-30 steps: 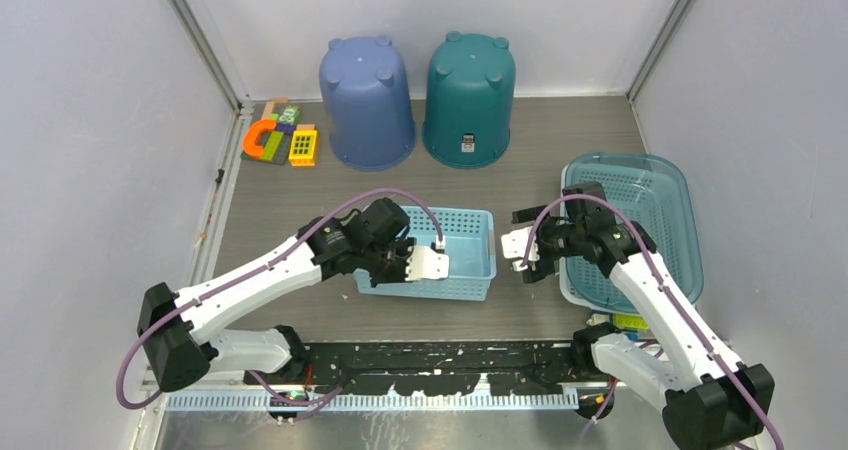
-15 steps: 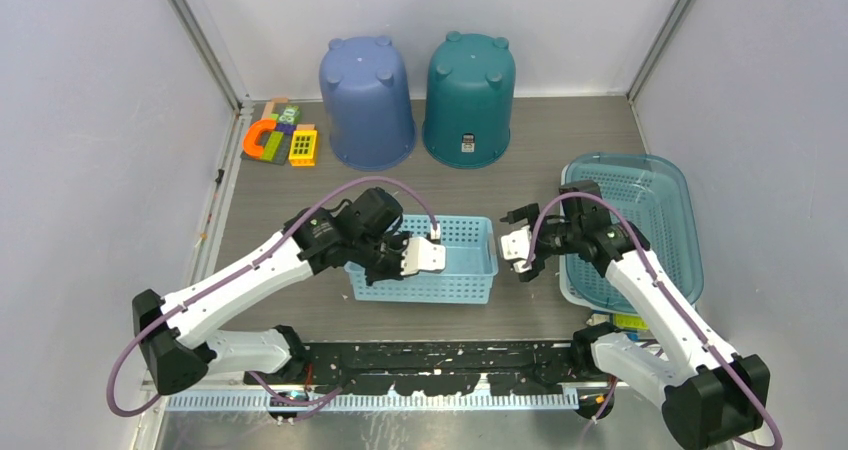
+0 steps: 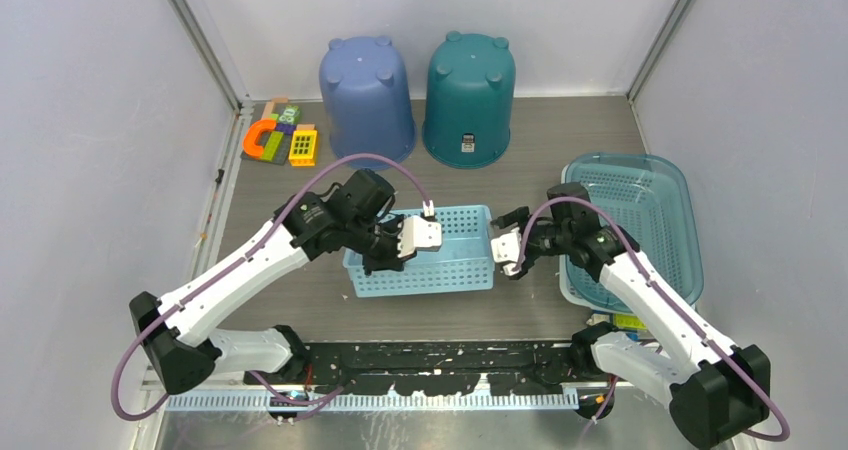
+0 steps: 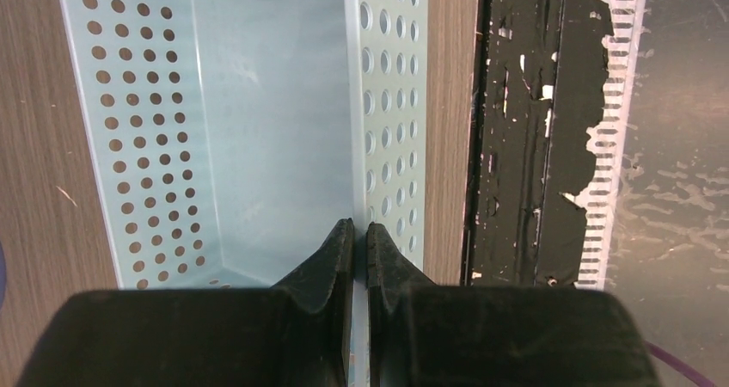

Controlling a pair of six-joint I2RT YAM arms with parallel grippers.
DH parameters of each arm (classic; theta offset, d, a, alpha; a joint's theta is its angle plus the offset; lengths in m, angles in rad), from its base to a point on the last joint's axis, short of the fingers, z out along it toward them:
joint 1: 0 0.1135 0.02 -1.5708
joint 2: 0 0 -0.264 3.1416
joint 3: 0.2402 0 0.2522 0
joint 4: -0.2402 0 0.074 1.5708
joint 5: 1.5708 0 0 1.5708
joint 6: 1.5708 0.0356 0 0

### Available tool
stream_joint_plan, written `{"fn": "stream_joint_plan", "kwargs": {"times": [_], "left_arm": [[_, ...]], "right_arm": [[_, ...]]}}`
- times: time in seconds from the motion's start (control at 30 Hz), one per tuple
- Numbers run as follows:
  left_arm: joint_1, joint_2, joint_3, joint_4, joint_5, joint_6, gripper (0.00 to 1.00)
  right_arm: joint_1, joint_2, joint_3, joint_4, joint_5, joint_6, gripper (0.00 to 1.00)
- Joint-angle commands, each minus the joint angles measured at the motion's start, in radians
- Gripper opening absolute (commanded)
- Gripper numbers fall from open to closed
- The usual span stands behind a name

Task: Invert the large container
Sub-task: Turn the container upside down at the center of the board.

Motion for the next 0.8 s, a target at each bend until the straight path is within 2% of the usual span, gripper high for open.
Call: {"fn": "stream_joint_plan", "kwargs": {"times": [0.0,0.13,0.3,0.47,0.63,0.77], "left_arm": [[0.009,0.005,0.051,-0.008,0.056,-0.014,0.0],[0.012,0.013,0.044,-0.002,0.068,-0.022,0.0],[0.022,0.02,0.05,0.004,0.075,-0.029,0.0],[0.044,0.027,0.053,0.011,0.09,-0.036,0.0],[0.059,0.031,0.049,0.018,0.099,-0.039,0.0],[0.064,0.032,0.049,0.022,0.105,-0.043,0.0]], "right_arm": [[0.035,0.01,-0.016,0.171,0.076,0.082,0.73],[0.059,0.019,-0.021,0.195,0.089,0.088,0.72],[0.077,0.011,-0.031,0.199,0.083,0.087,0.66],[0.077,-0.006,-0.046,0.155,0.05,0.037,0.63],[0.077,-0.012,-0.056,0.154,0.038,0.03,0.5],[0.076,-0.012,-0.057,0.175,0.04,0.043,0.47]]}}
